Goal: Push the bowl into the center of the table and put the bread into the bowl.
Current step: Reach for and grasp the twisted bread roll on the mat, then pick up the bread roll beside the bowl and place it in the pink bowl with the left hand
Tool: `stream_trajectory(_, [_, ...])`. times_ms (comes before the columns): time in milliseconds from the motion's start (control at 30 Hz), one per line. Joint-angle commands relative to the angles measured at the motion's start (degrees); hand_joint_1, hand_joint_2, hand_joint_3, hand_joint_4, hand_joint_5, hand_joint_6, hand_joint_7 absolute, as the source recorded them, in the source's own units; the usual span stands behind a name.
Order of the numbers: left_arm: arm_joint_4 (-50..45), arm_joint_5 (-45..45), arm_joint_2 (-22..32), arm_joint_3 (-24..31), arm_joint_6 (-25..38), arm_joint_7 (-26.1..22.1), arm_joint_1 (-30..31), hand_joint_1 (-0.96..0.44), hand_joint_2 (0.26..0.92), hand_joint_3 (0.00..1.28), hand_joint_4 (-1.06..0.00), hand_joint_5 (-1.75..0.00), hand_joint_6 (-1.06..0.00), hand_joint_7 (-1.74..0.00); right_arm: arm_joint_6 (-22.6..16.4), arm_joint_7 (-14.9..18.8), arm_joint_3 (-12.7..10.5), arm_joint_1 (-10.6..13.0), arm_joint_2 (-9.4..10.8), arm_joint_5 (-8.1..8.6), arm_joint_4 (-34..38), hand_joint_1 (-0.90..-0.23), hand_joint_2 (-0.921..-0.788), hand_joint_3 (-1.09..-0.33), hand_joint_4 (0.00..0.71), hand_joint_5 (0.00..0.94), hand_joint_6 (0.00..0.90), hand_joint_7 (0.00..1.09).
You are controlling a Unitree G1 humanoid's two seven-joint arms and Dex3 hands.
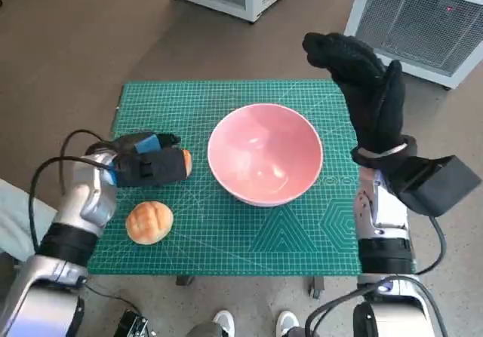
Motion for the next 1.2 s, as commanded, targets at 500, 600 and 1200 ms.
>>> stream_trajectory(500, [5.15, 0.96, 2.4, -0.27, -12.56, 8.47, -1.32, 0.0, 0.918, 0.07, -0.68, -1.25, -0.65, -1.05, 0.82, -0.77, -0.46, 1.68, 0.24, 0.55, -0.23, -0.693, -0.921, -0.708, 0.242, 0.005, 0.06, 0.53])
stream_trajectory(600, [1.44, -0.38, 3.34, 1.67, -12.11, 7.91, -0.44, 0.0, 0.92, 0.08, -0.67, -1.23, -0.63, -1.1, 0.84, -0.95, -0.45, 1.73, 0.34, 0.54, -0.22, -0.695, -0.921, -0.708, 0.243, 0.005, 0.061, 0.53])
stream_trajectory(1200, [-30.0, -6.38, 4.11, 14.07, -6.36, 5.4, 1.79, 0.0, 0.921, 0.07, -0.69, -1.15, -0.62, -1.19, 0.78, -1.04, -0.25, 1.89, 0.63, 1.3, -0.06, -0.69, -0.921, -0.705, 0.244, 0.004, 0.068, 0.52])
